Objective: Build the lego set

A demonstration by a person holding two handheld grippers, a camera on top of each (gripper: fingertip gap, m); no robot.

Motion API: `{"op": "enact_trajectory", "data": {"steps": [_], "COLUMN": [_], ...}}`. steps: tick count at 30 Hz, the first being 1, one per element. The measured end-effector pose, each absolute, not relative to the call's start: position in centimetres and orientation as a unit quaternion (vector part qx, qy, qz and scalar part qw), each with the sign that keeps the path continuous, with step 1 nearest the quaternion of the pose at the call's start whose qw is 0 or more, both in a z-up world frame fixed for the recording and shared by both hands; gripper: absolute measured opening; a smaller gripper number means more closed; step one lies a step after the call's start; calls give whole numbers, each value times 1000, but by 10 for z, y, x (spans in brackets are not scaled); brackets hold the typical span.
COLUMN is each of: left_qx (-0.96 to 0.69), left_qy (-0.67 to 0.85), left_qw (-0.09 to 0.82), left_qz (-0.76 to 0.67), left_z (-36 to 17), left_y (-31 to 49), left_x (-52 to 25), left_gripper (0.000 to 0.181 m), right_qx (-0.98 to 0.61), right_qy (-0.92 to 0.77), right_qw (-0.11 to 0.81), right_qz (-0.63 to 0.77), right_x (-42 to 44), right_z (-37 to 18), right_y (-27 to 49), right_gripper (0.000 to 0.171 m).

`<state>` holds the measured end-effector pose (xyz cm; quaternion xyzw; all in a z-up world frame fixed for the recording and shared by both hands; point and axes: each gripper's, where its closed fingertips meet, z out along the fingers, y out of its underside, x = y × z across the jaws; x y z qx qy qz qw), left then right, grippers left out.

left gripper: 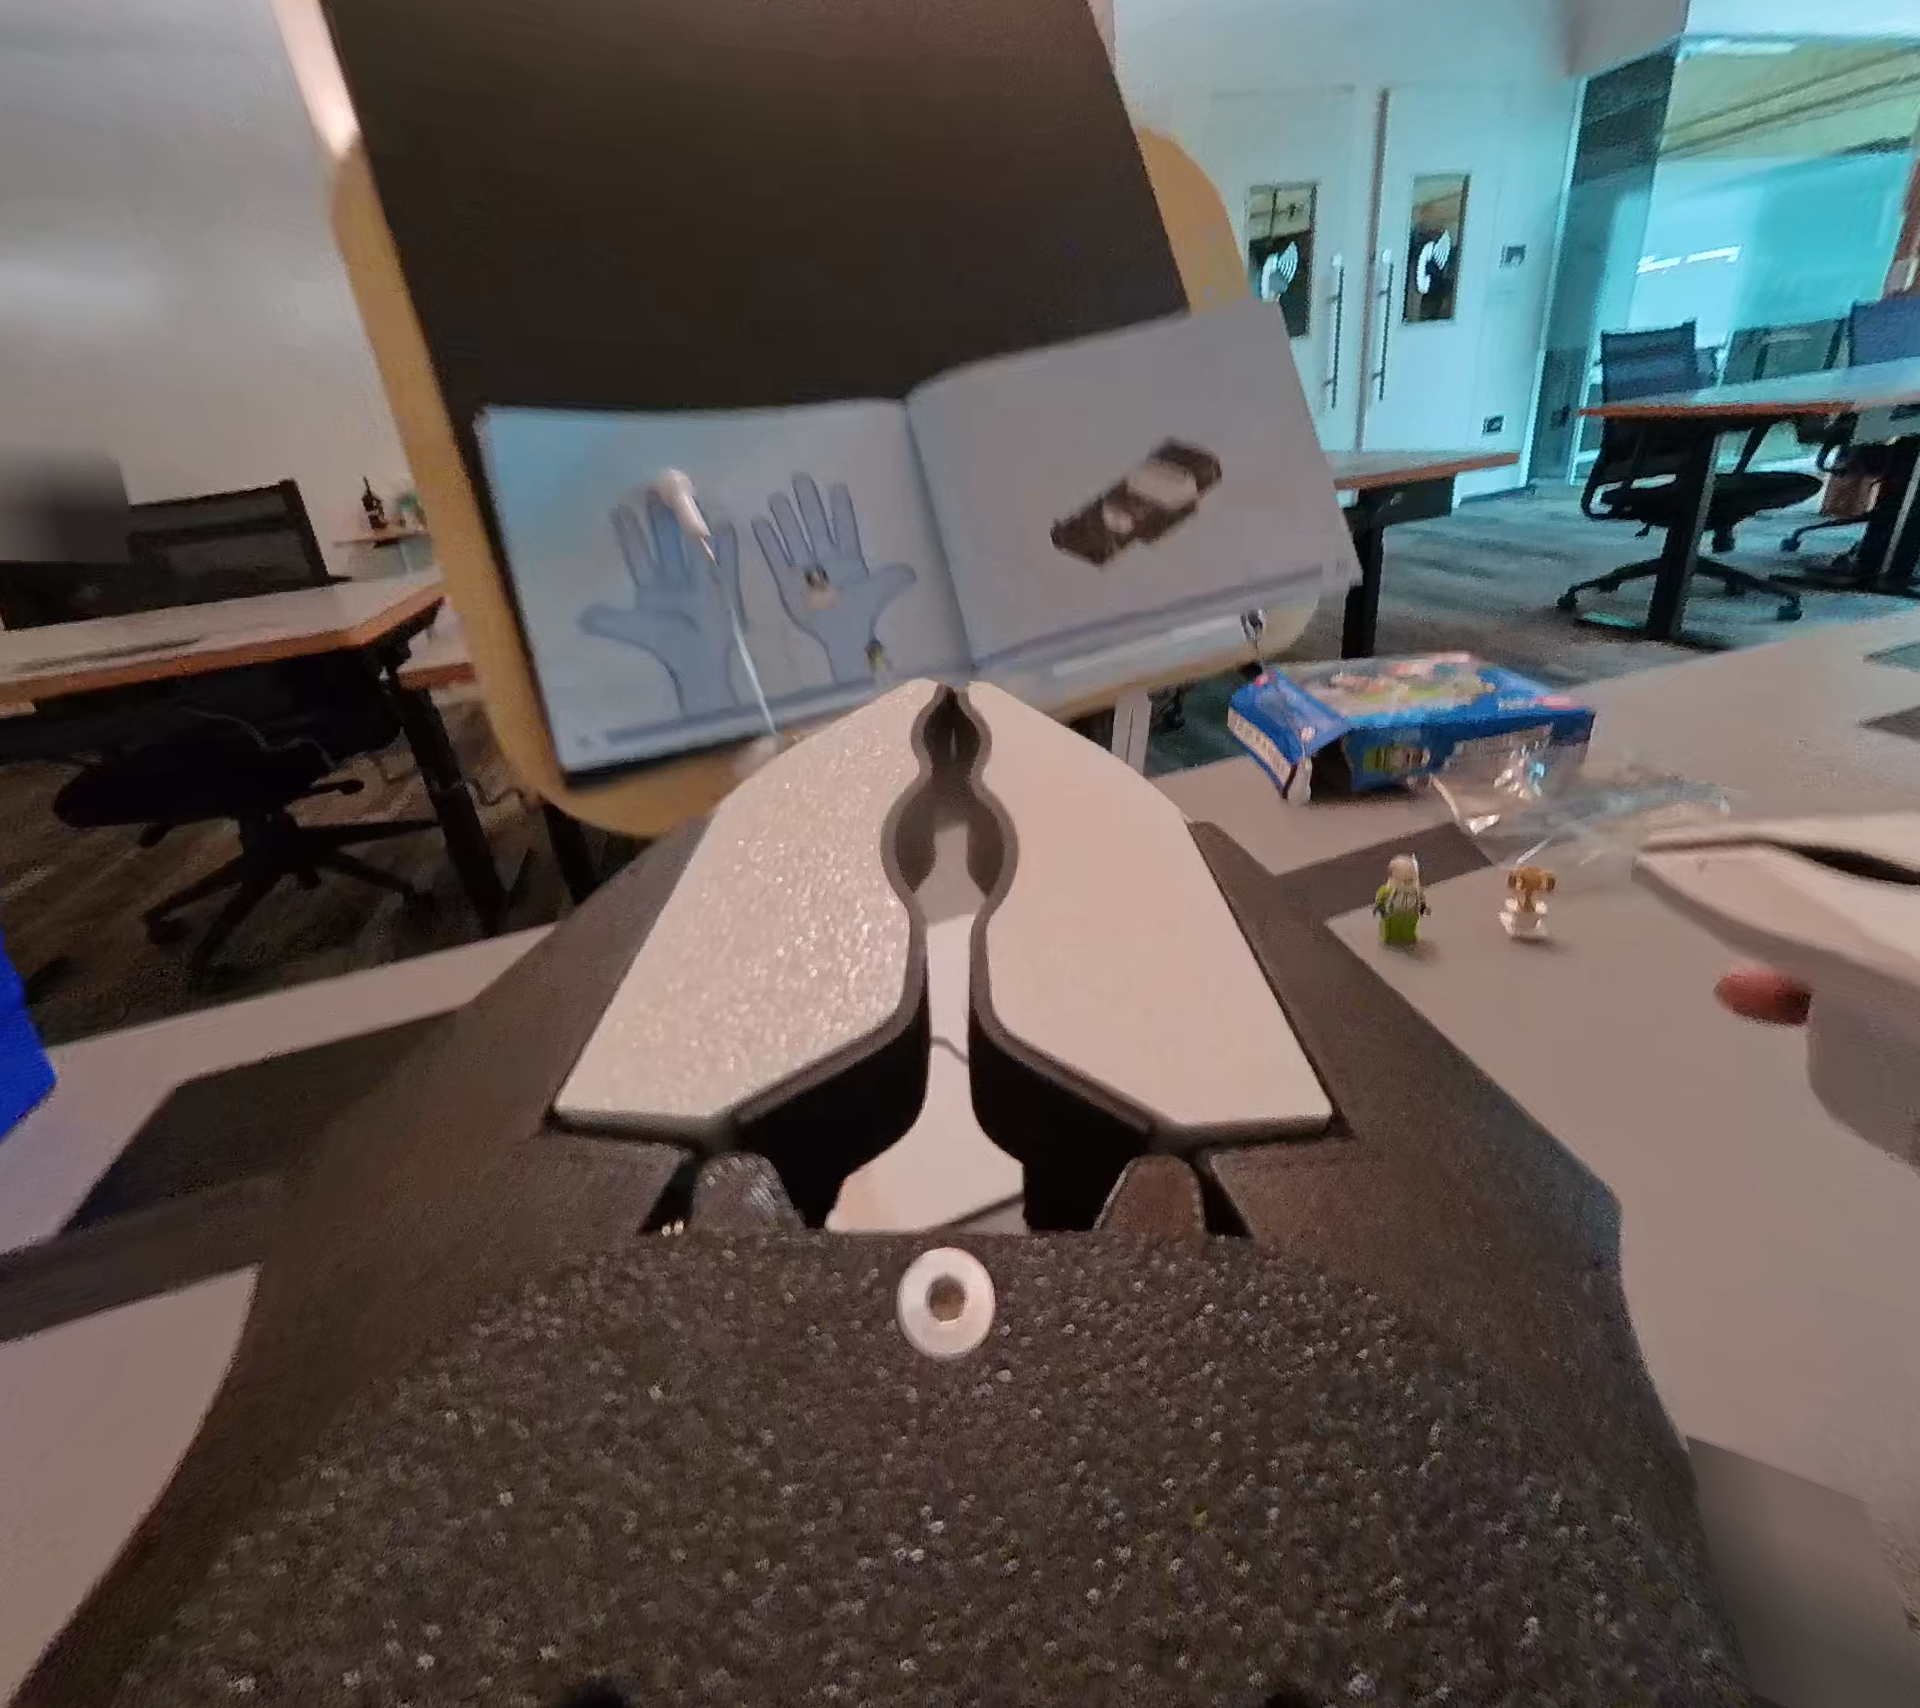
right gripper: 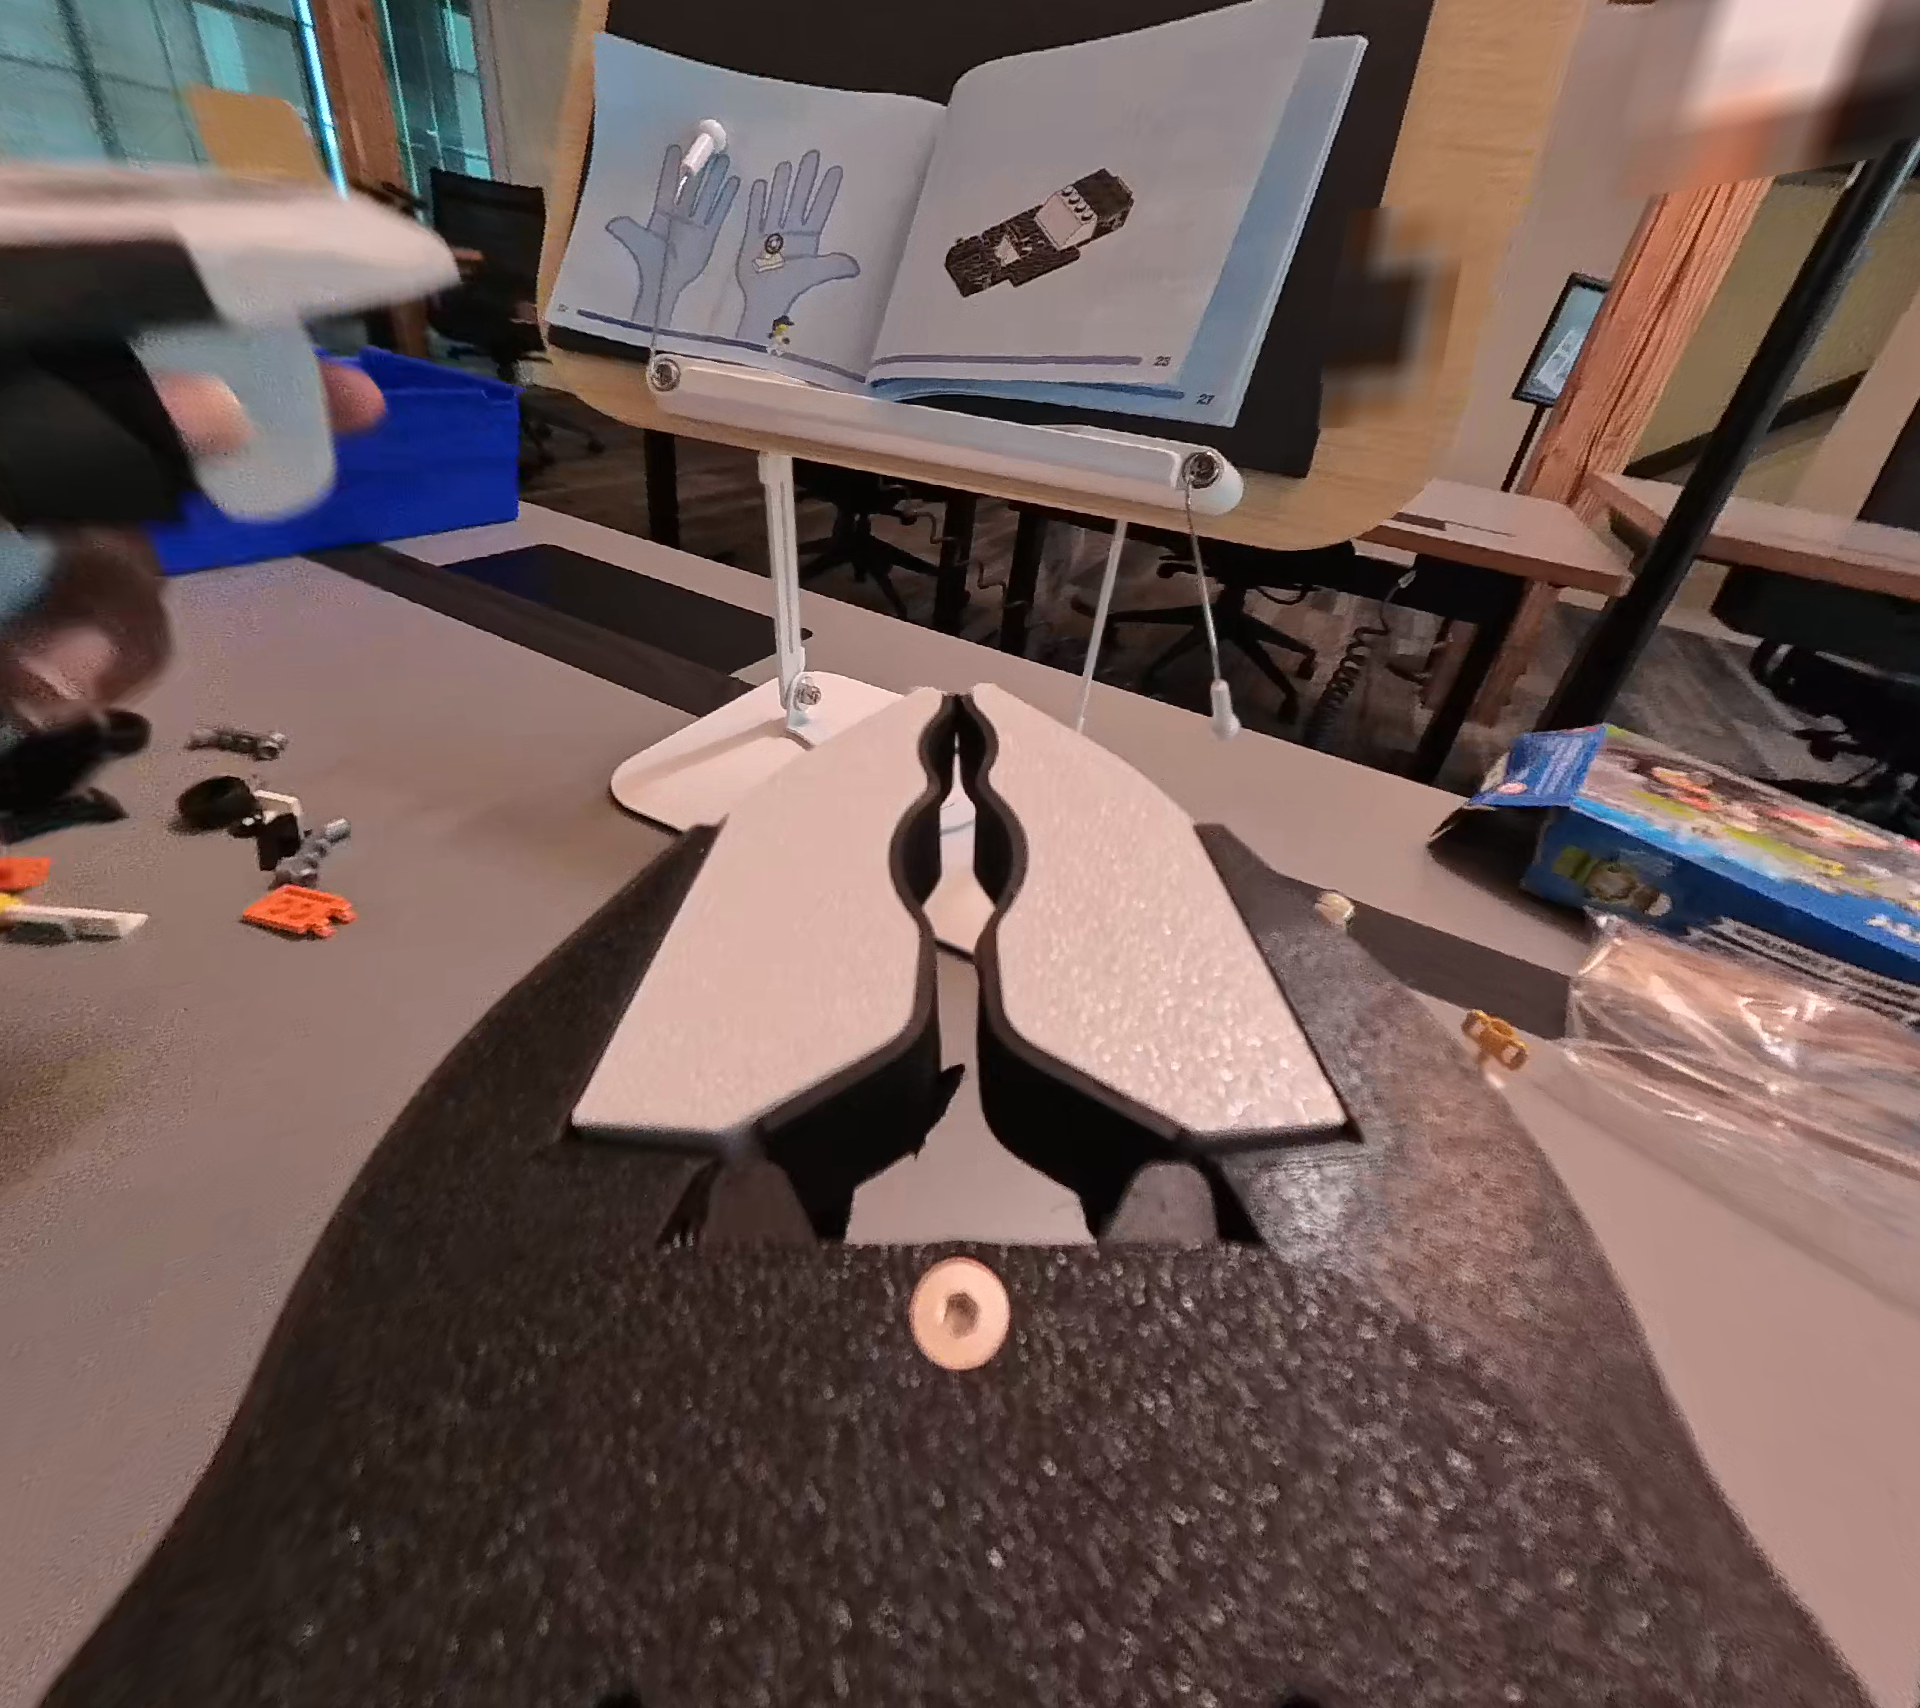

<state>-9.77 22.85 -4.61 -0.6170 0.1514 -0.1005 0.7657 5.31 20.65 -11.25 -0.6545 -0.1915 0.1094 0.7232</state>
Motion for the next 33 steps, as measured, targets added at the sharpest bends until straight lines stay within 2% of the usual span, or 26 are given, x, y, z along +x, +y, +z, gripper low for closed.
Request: {"op": "enact_trajectory", "data": {"steps": [5,9,14,17,20,24,33], "left_qx": [-596,-629,-740,-804,-835,-863,-883], "left_qy": [168,198,258,232,201,186,294], "left_qw": [781,748,620,547,512,464,345], "left_qz": [-81,-78,-16,-18,-22,-68,-120], "left_z": [23,33,-45,-99,-136,-179,-241], "left_y": [202,181,159,142,127,123,156], "left_x": [-151,-196,-261,-306,-338,-348,-332], "left_gripper": [0,0,1,13,19,31,45], "right_qx": [-651,-653,-660,-669,-682,-695,-711], "right_qy": [-195,-196,-202,-208,-216,-216,-219], "right_qw": [727,723,709,695,677,662,638], "right_qz": [95,114,143,162,171,180,199], "right_x": [60,59,55,52,51,51,47], "right_z": [-107,-97,-91,-99,-113,-124,-138], "right_y": [207,202,189,177,167,160,159], "right_gripper": [0,0,0,0,0,0,0]}}
